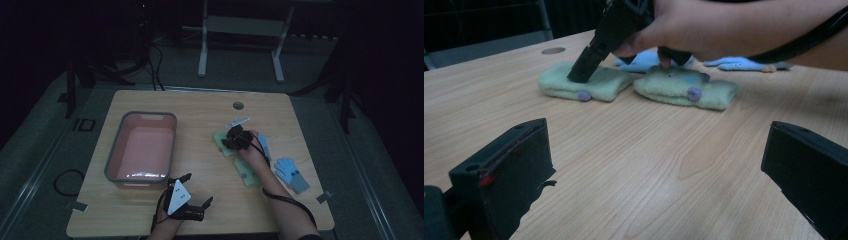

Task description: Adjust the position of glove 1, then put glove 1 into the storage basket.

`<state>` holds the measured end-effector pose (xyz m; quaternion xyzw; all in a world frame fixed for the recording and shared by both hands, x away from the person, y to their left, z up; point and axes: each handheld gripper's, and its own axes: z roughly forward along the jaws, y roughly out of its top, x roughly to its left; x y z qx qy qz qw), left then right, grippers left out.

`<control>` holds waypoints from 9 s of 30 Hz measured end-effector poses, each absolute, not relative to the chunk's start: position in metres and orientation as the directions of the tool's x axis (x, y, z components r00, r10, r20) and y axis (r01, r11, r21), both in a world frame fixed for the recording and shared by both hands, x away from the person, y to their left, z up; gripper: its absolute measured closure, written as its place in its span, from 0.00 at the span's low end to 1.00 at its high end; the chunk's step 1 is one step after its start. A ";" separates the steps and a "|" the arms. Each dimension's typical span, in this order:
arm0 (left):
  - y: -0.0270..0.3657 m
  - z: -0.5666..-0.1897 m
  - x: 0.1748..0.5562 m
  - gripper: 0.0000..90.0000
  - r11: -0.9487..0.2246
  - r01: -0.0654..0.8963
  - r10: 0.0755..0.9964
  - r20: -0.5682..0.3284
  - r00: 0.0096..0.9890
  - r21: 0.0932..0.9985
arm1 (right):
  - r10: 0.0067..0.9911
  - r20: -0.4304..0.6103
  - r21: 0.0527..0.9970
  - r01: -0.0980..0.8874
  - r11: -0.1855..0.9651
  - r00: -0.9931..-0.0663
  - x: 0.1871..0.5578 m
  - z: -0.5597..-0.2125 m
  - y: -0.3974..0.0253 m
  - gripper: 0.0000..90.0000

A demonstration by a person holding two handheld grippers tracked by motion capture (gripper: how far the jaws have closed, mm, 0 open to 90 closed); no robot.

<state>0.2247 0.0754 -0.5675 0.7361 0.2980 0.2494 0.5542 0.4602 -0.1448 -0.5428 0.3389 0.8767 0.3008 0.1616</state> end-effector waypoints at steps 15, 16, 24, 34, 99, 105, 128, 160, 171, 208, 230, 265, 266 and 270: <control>0.074 -0.568 0.224 0.00 -0.216 0.157 0.722 0.050 0.690 0.964 | 0.778 -0.035 0.642 0.582 0.498 -0.627 0.452 -0.531 -0.135 0.97; 0.074 -0.568 0.224 0.00 -0.216 0.157 0.723 0.050 0.689 0.964 | 0.781 -0.023 0.645 0.588 0.489 -0.624 0.450 -0.525 -0.134 0.97; 0.074 -0.567 0.223 0.00 -0.221 0.157 0.724 0.054 0.687 0.963 | 0.828 -0.038 0.697 0.578 0.424 -0.560 0.409 -0.476 -0.120 0.98; 0.073 -0.568 0.223 0.00 -0.223 0.151 0.725 0.060 0.686 0.963 | 0.854 -0.013 0.714 0.594 0.372 -0.519 0.360 -0.456 -0.109 0.98; 0.072 -0.568 0.222 0.00 -0.232 0.146 0.720 0.069 0.690 0.962 | 0.748 -0.086 0.673 0.515 0.530 -0.658 0.337 -0.492 -0.194 0.68; 0.071 -0.568 0.222 0.00 -0.240 0.139 0.721 0.081 0.688 0.961 | 0.760 -0.065 0.674 0.533 0.511 -0.646 0.335 -0.495 -0.214 0.68; 0.070 -0.568 0.221 0.00 -0.248 0.132 0.720 0.091 0.688 0.960 | 0.716 -0.088 0.671 0.490 0.556 -0.692 0.340 -0.528 -0.225 0.66; 0.071 -0.568 0.221 0.00 -0.240 0.131 0.723 0.087 0.685 0.962 | 0.855 -0.046 0.767 0.530 0.362 -0.517 0.320 -0.469 -0.186 0.95; 0.071 -0.568 0.221 0.00 -0.237 0.123 0.724 0.091 0.684 0.964 | 0.840 -0.048 0.764 0.522 0.379 -0.540 0.323 -0.462 -0.130 0.95; 0.070 -0.567 0.223 0.00 -0.235 0.153 0.736 0.073 0.674 0.960 | 0.799 -0.025 0.675 0.579 0.457 -0.601 0.332 -0.514 -0.114 0.72; 0.060 -0.559 0.243 0.01 -0.399 0.287 0.580 -0.003 0.814 0.871 | 0.644 0.121 0.774 0.478 0.416 -0.756 0.346 -0.479 -0.174 0.16; 0.029 -0.558 0.290 0.52 -0.705 0.027 0.344 0.308 0.887 0.709 | 0.610 0.270 0.585 0.630 0.510 -0.745 0.414 -0.544 -0.135 0.41; 0.027 -0.559 0.290 0.52 -0.713 0.021 0.341 0.320 0.884 0.701 | 0.607 0.288 0.579 0.639 0.506 -0.741 0.414 -0.545 -0.135 0.43; 0.021 -0.561 0.288 0.53 -0.754 -0.014 0.325 0.391 0.861 0.657 | 0.597 0.310 0.571 0.647 0.506 -0.740 0.416 -0.546 -0.137 0.51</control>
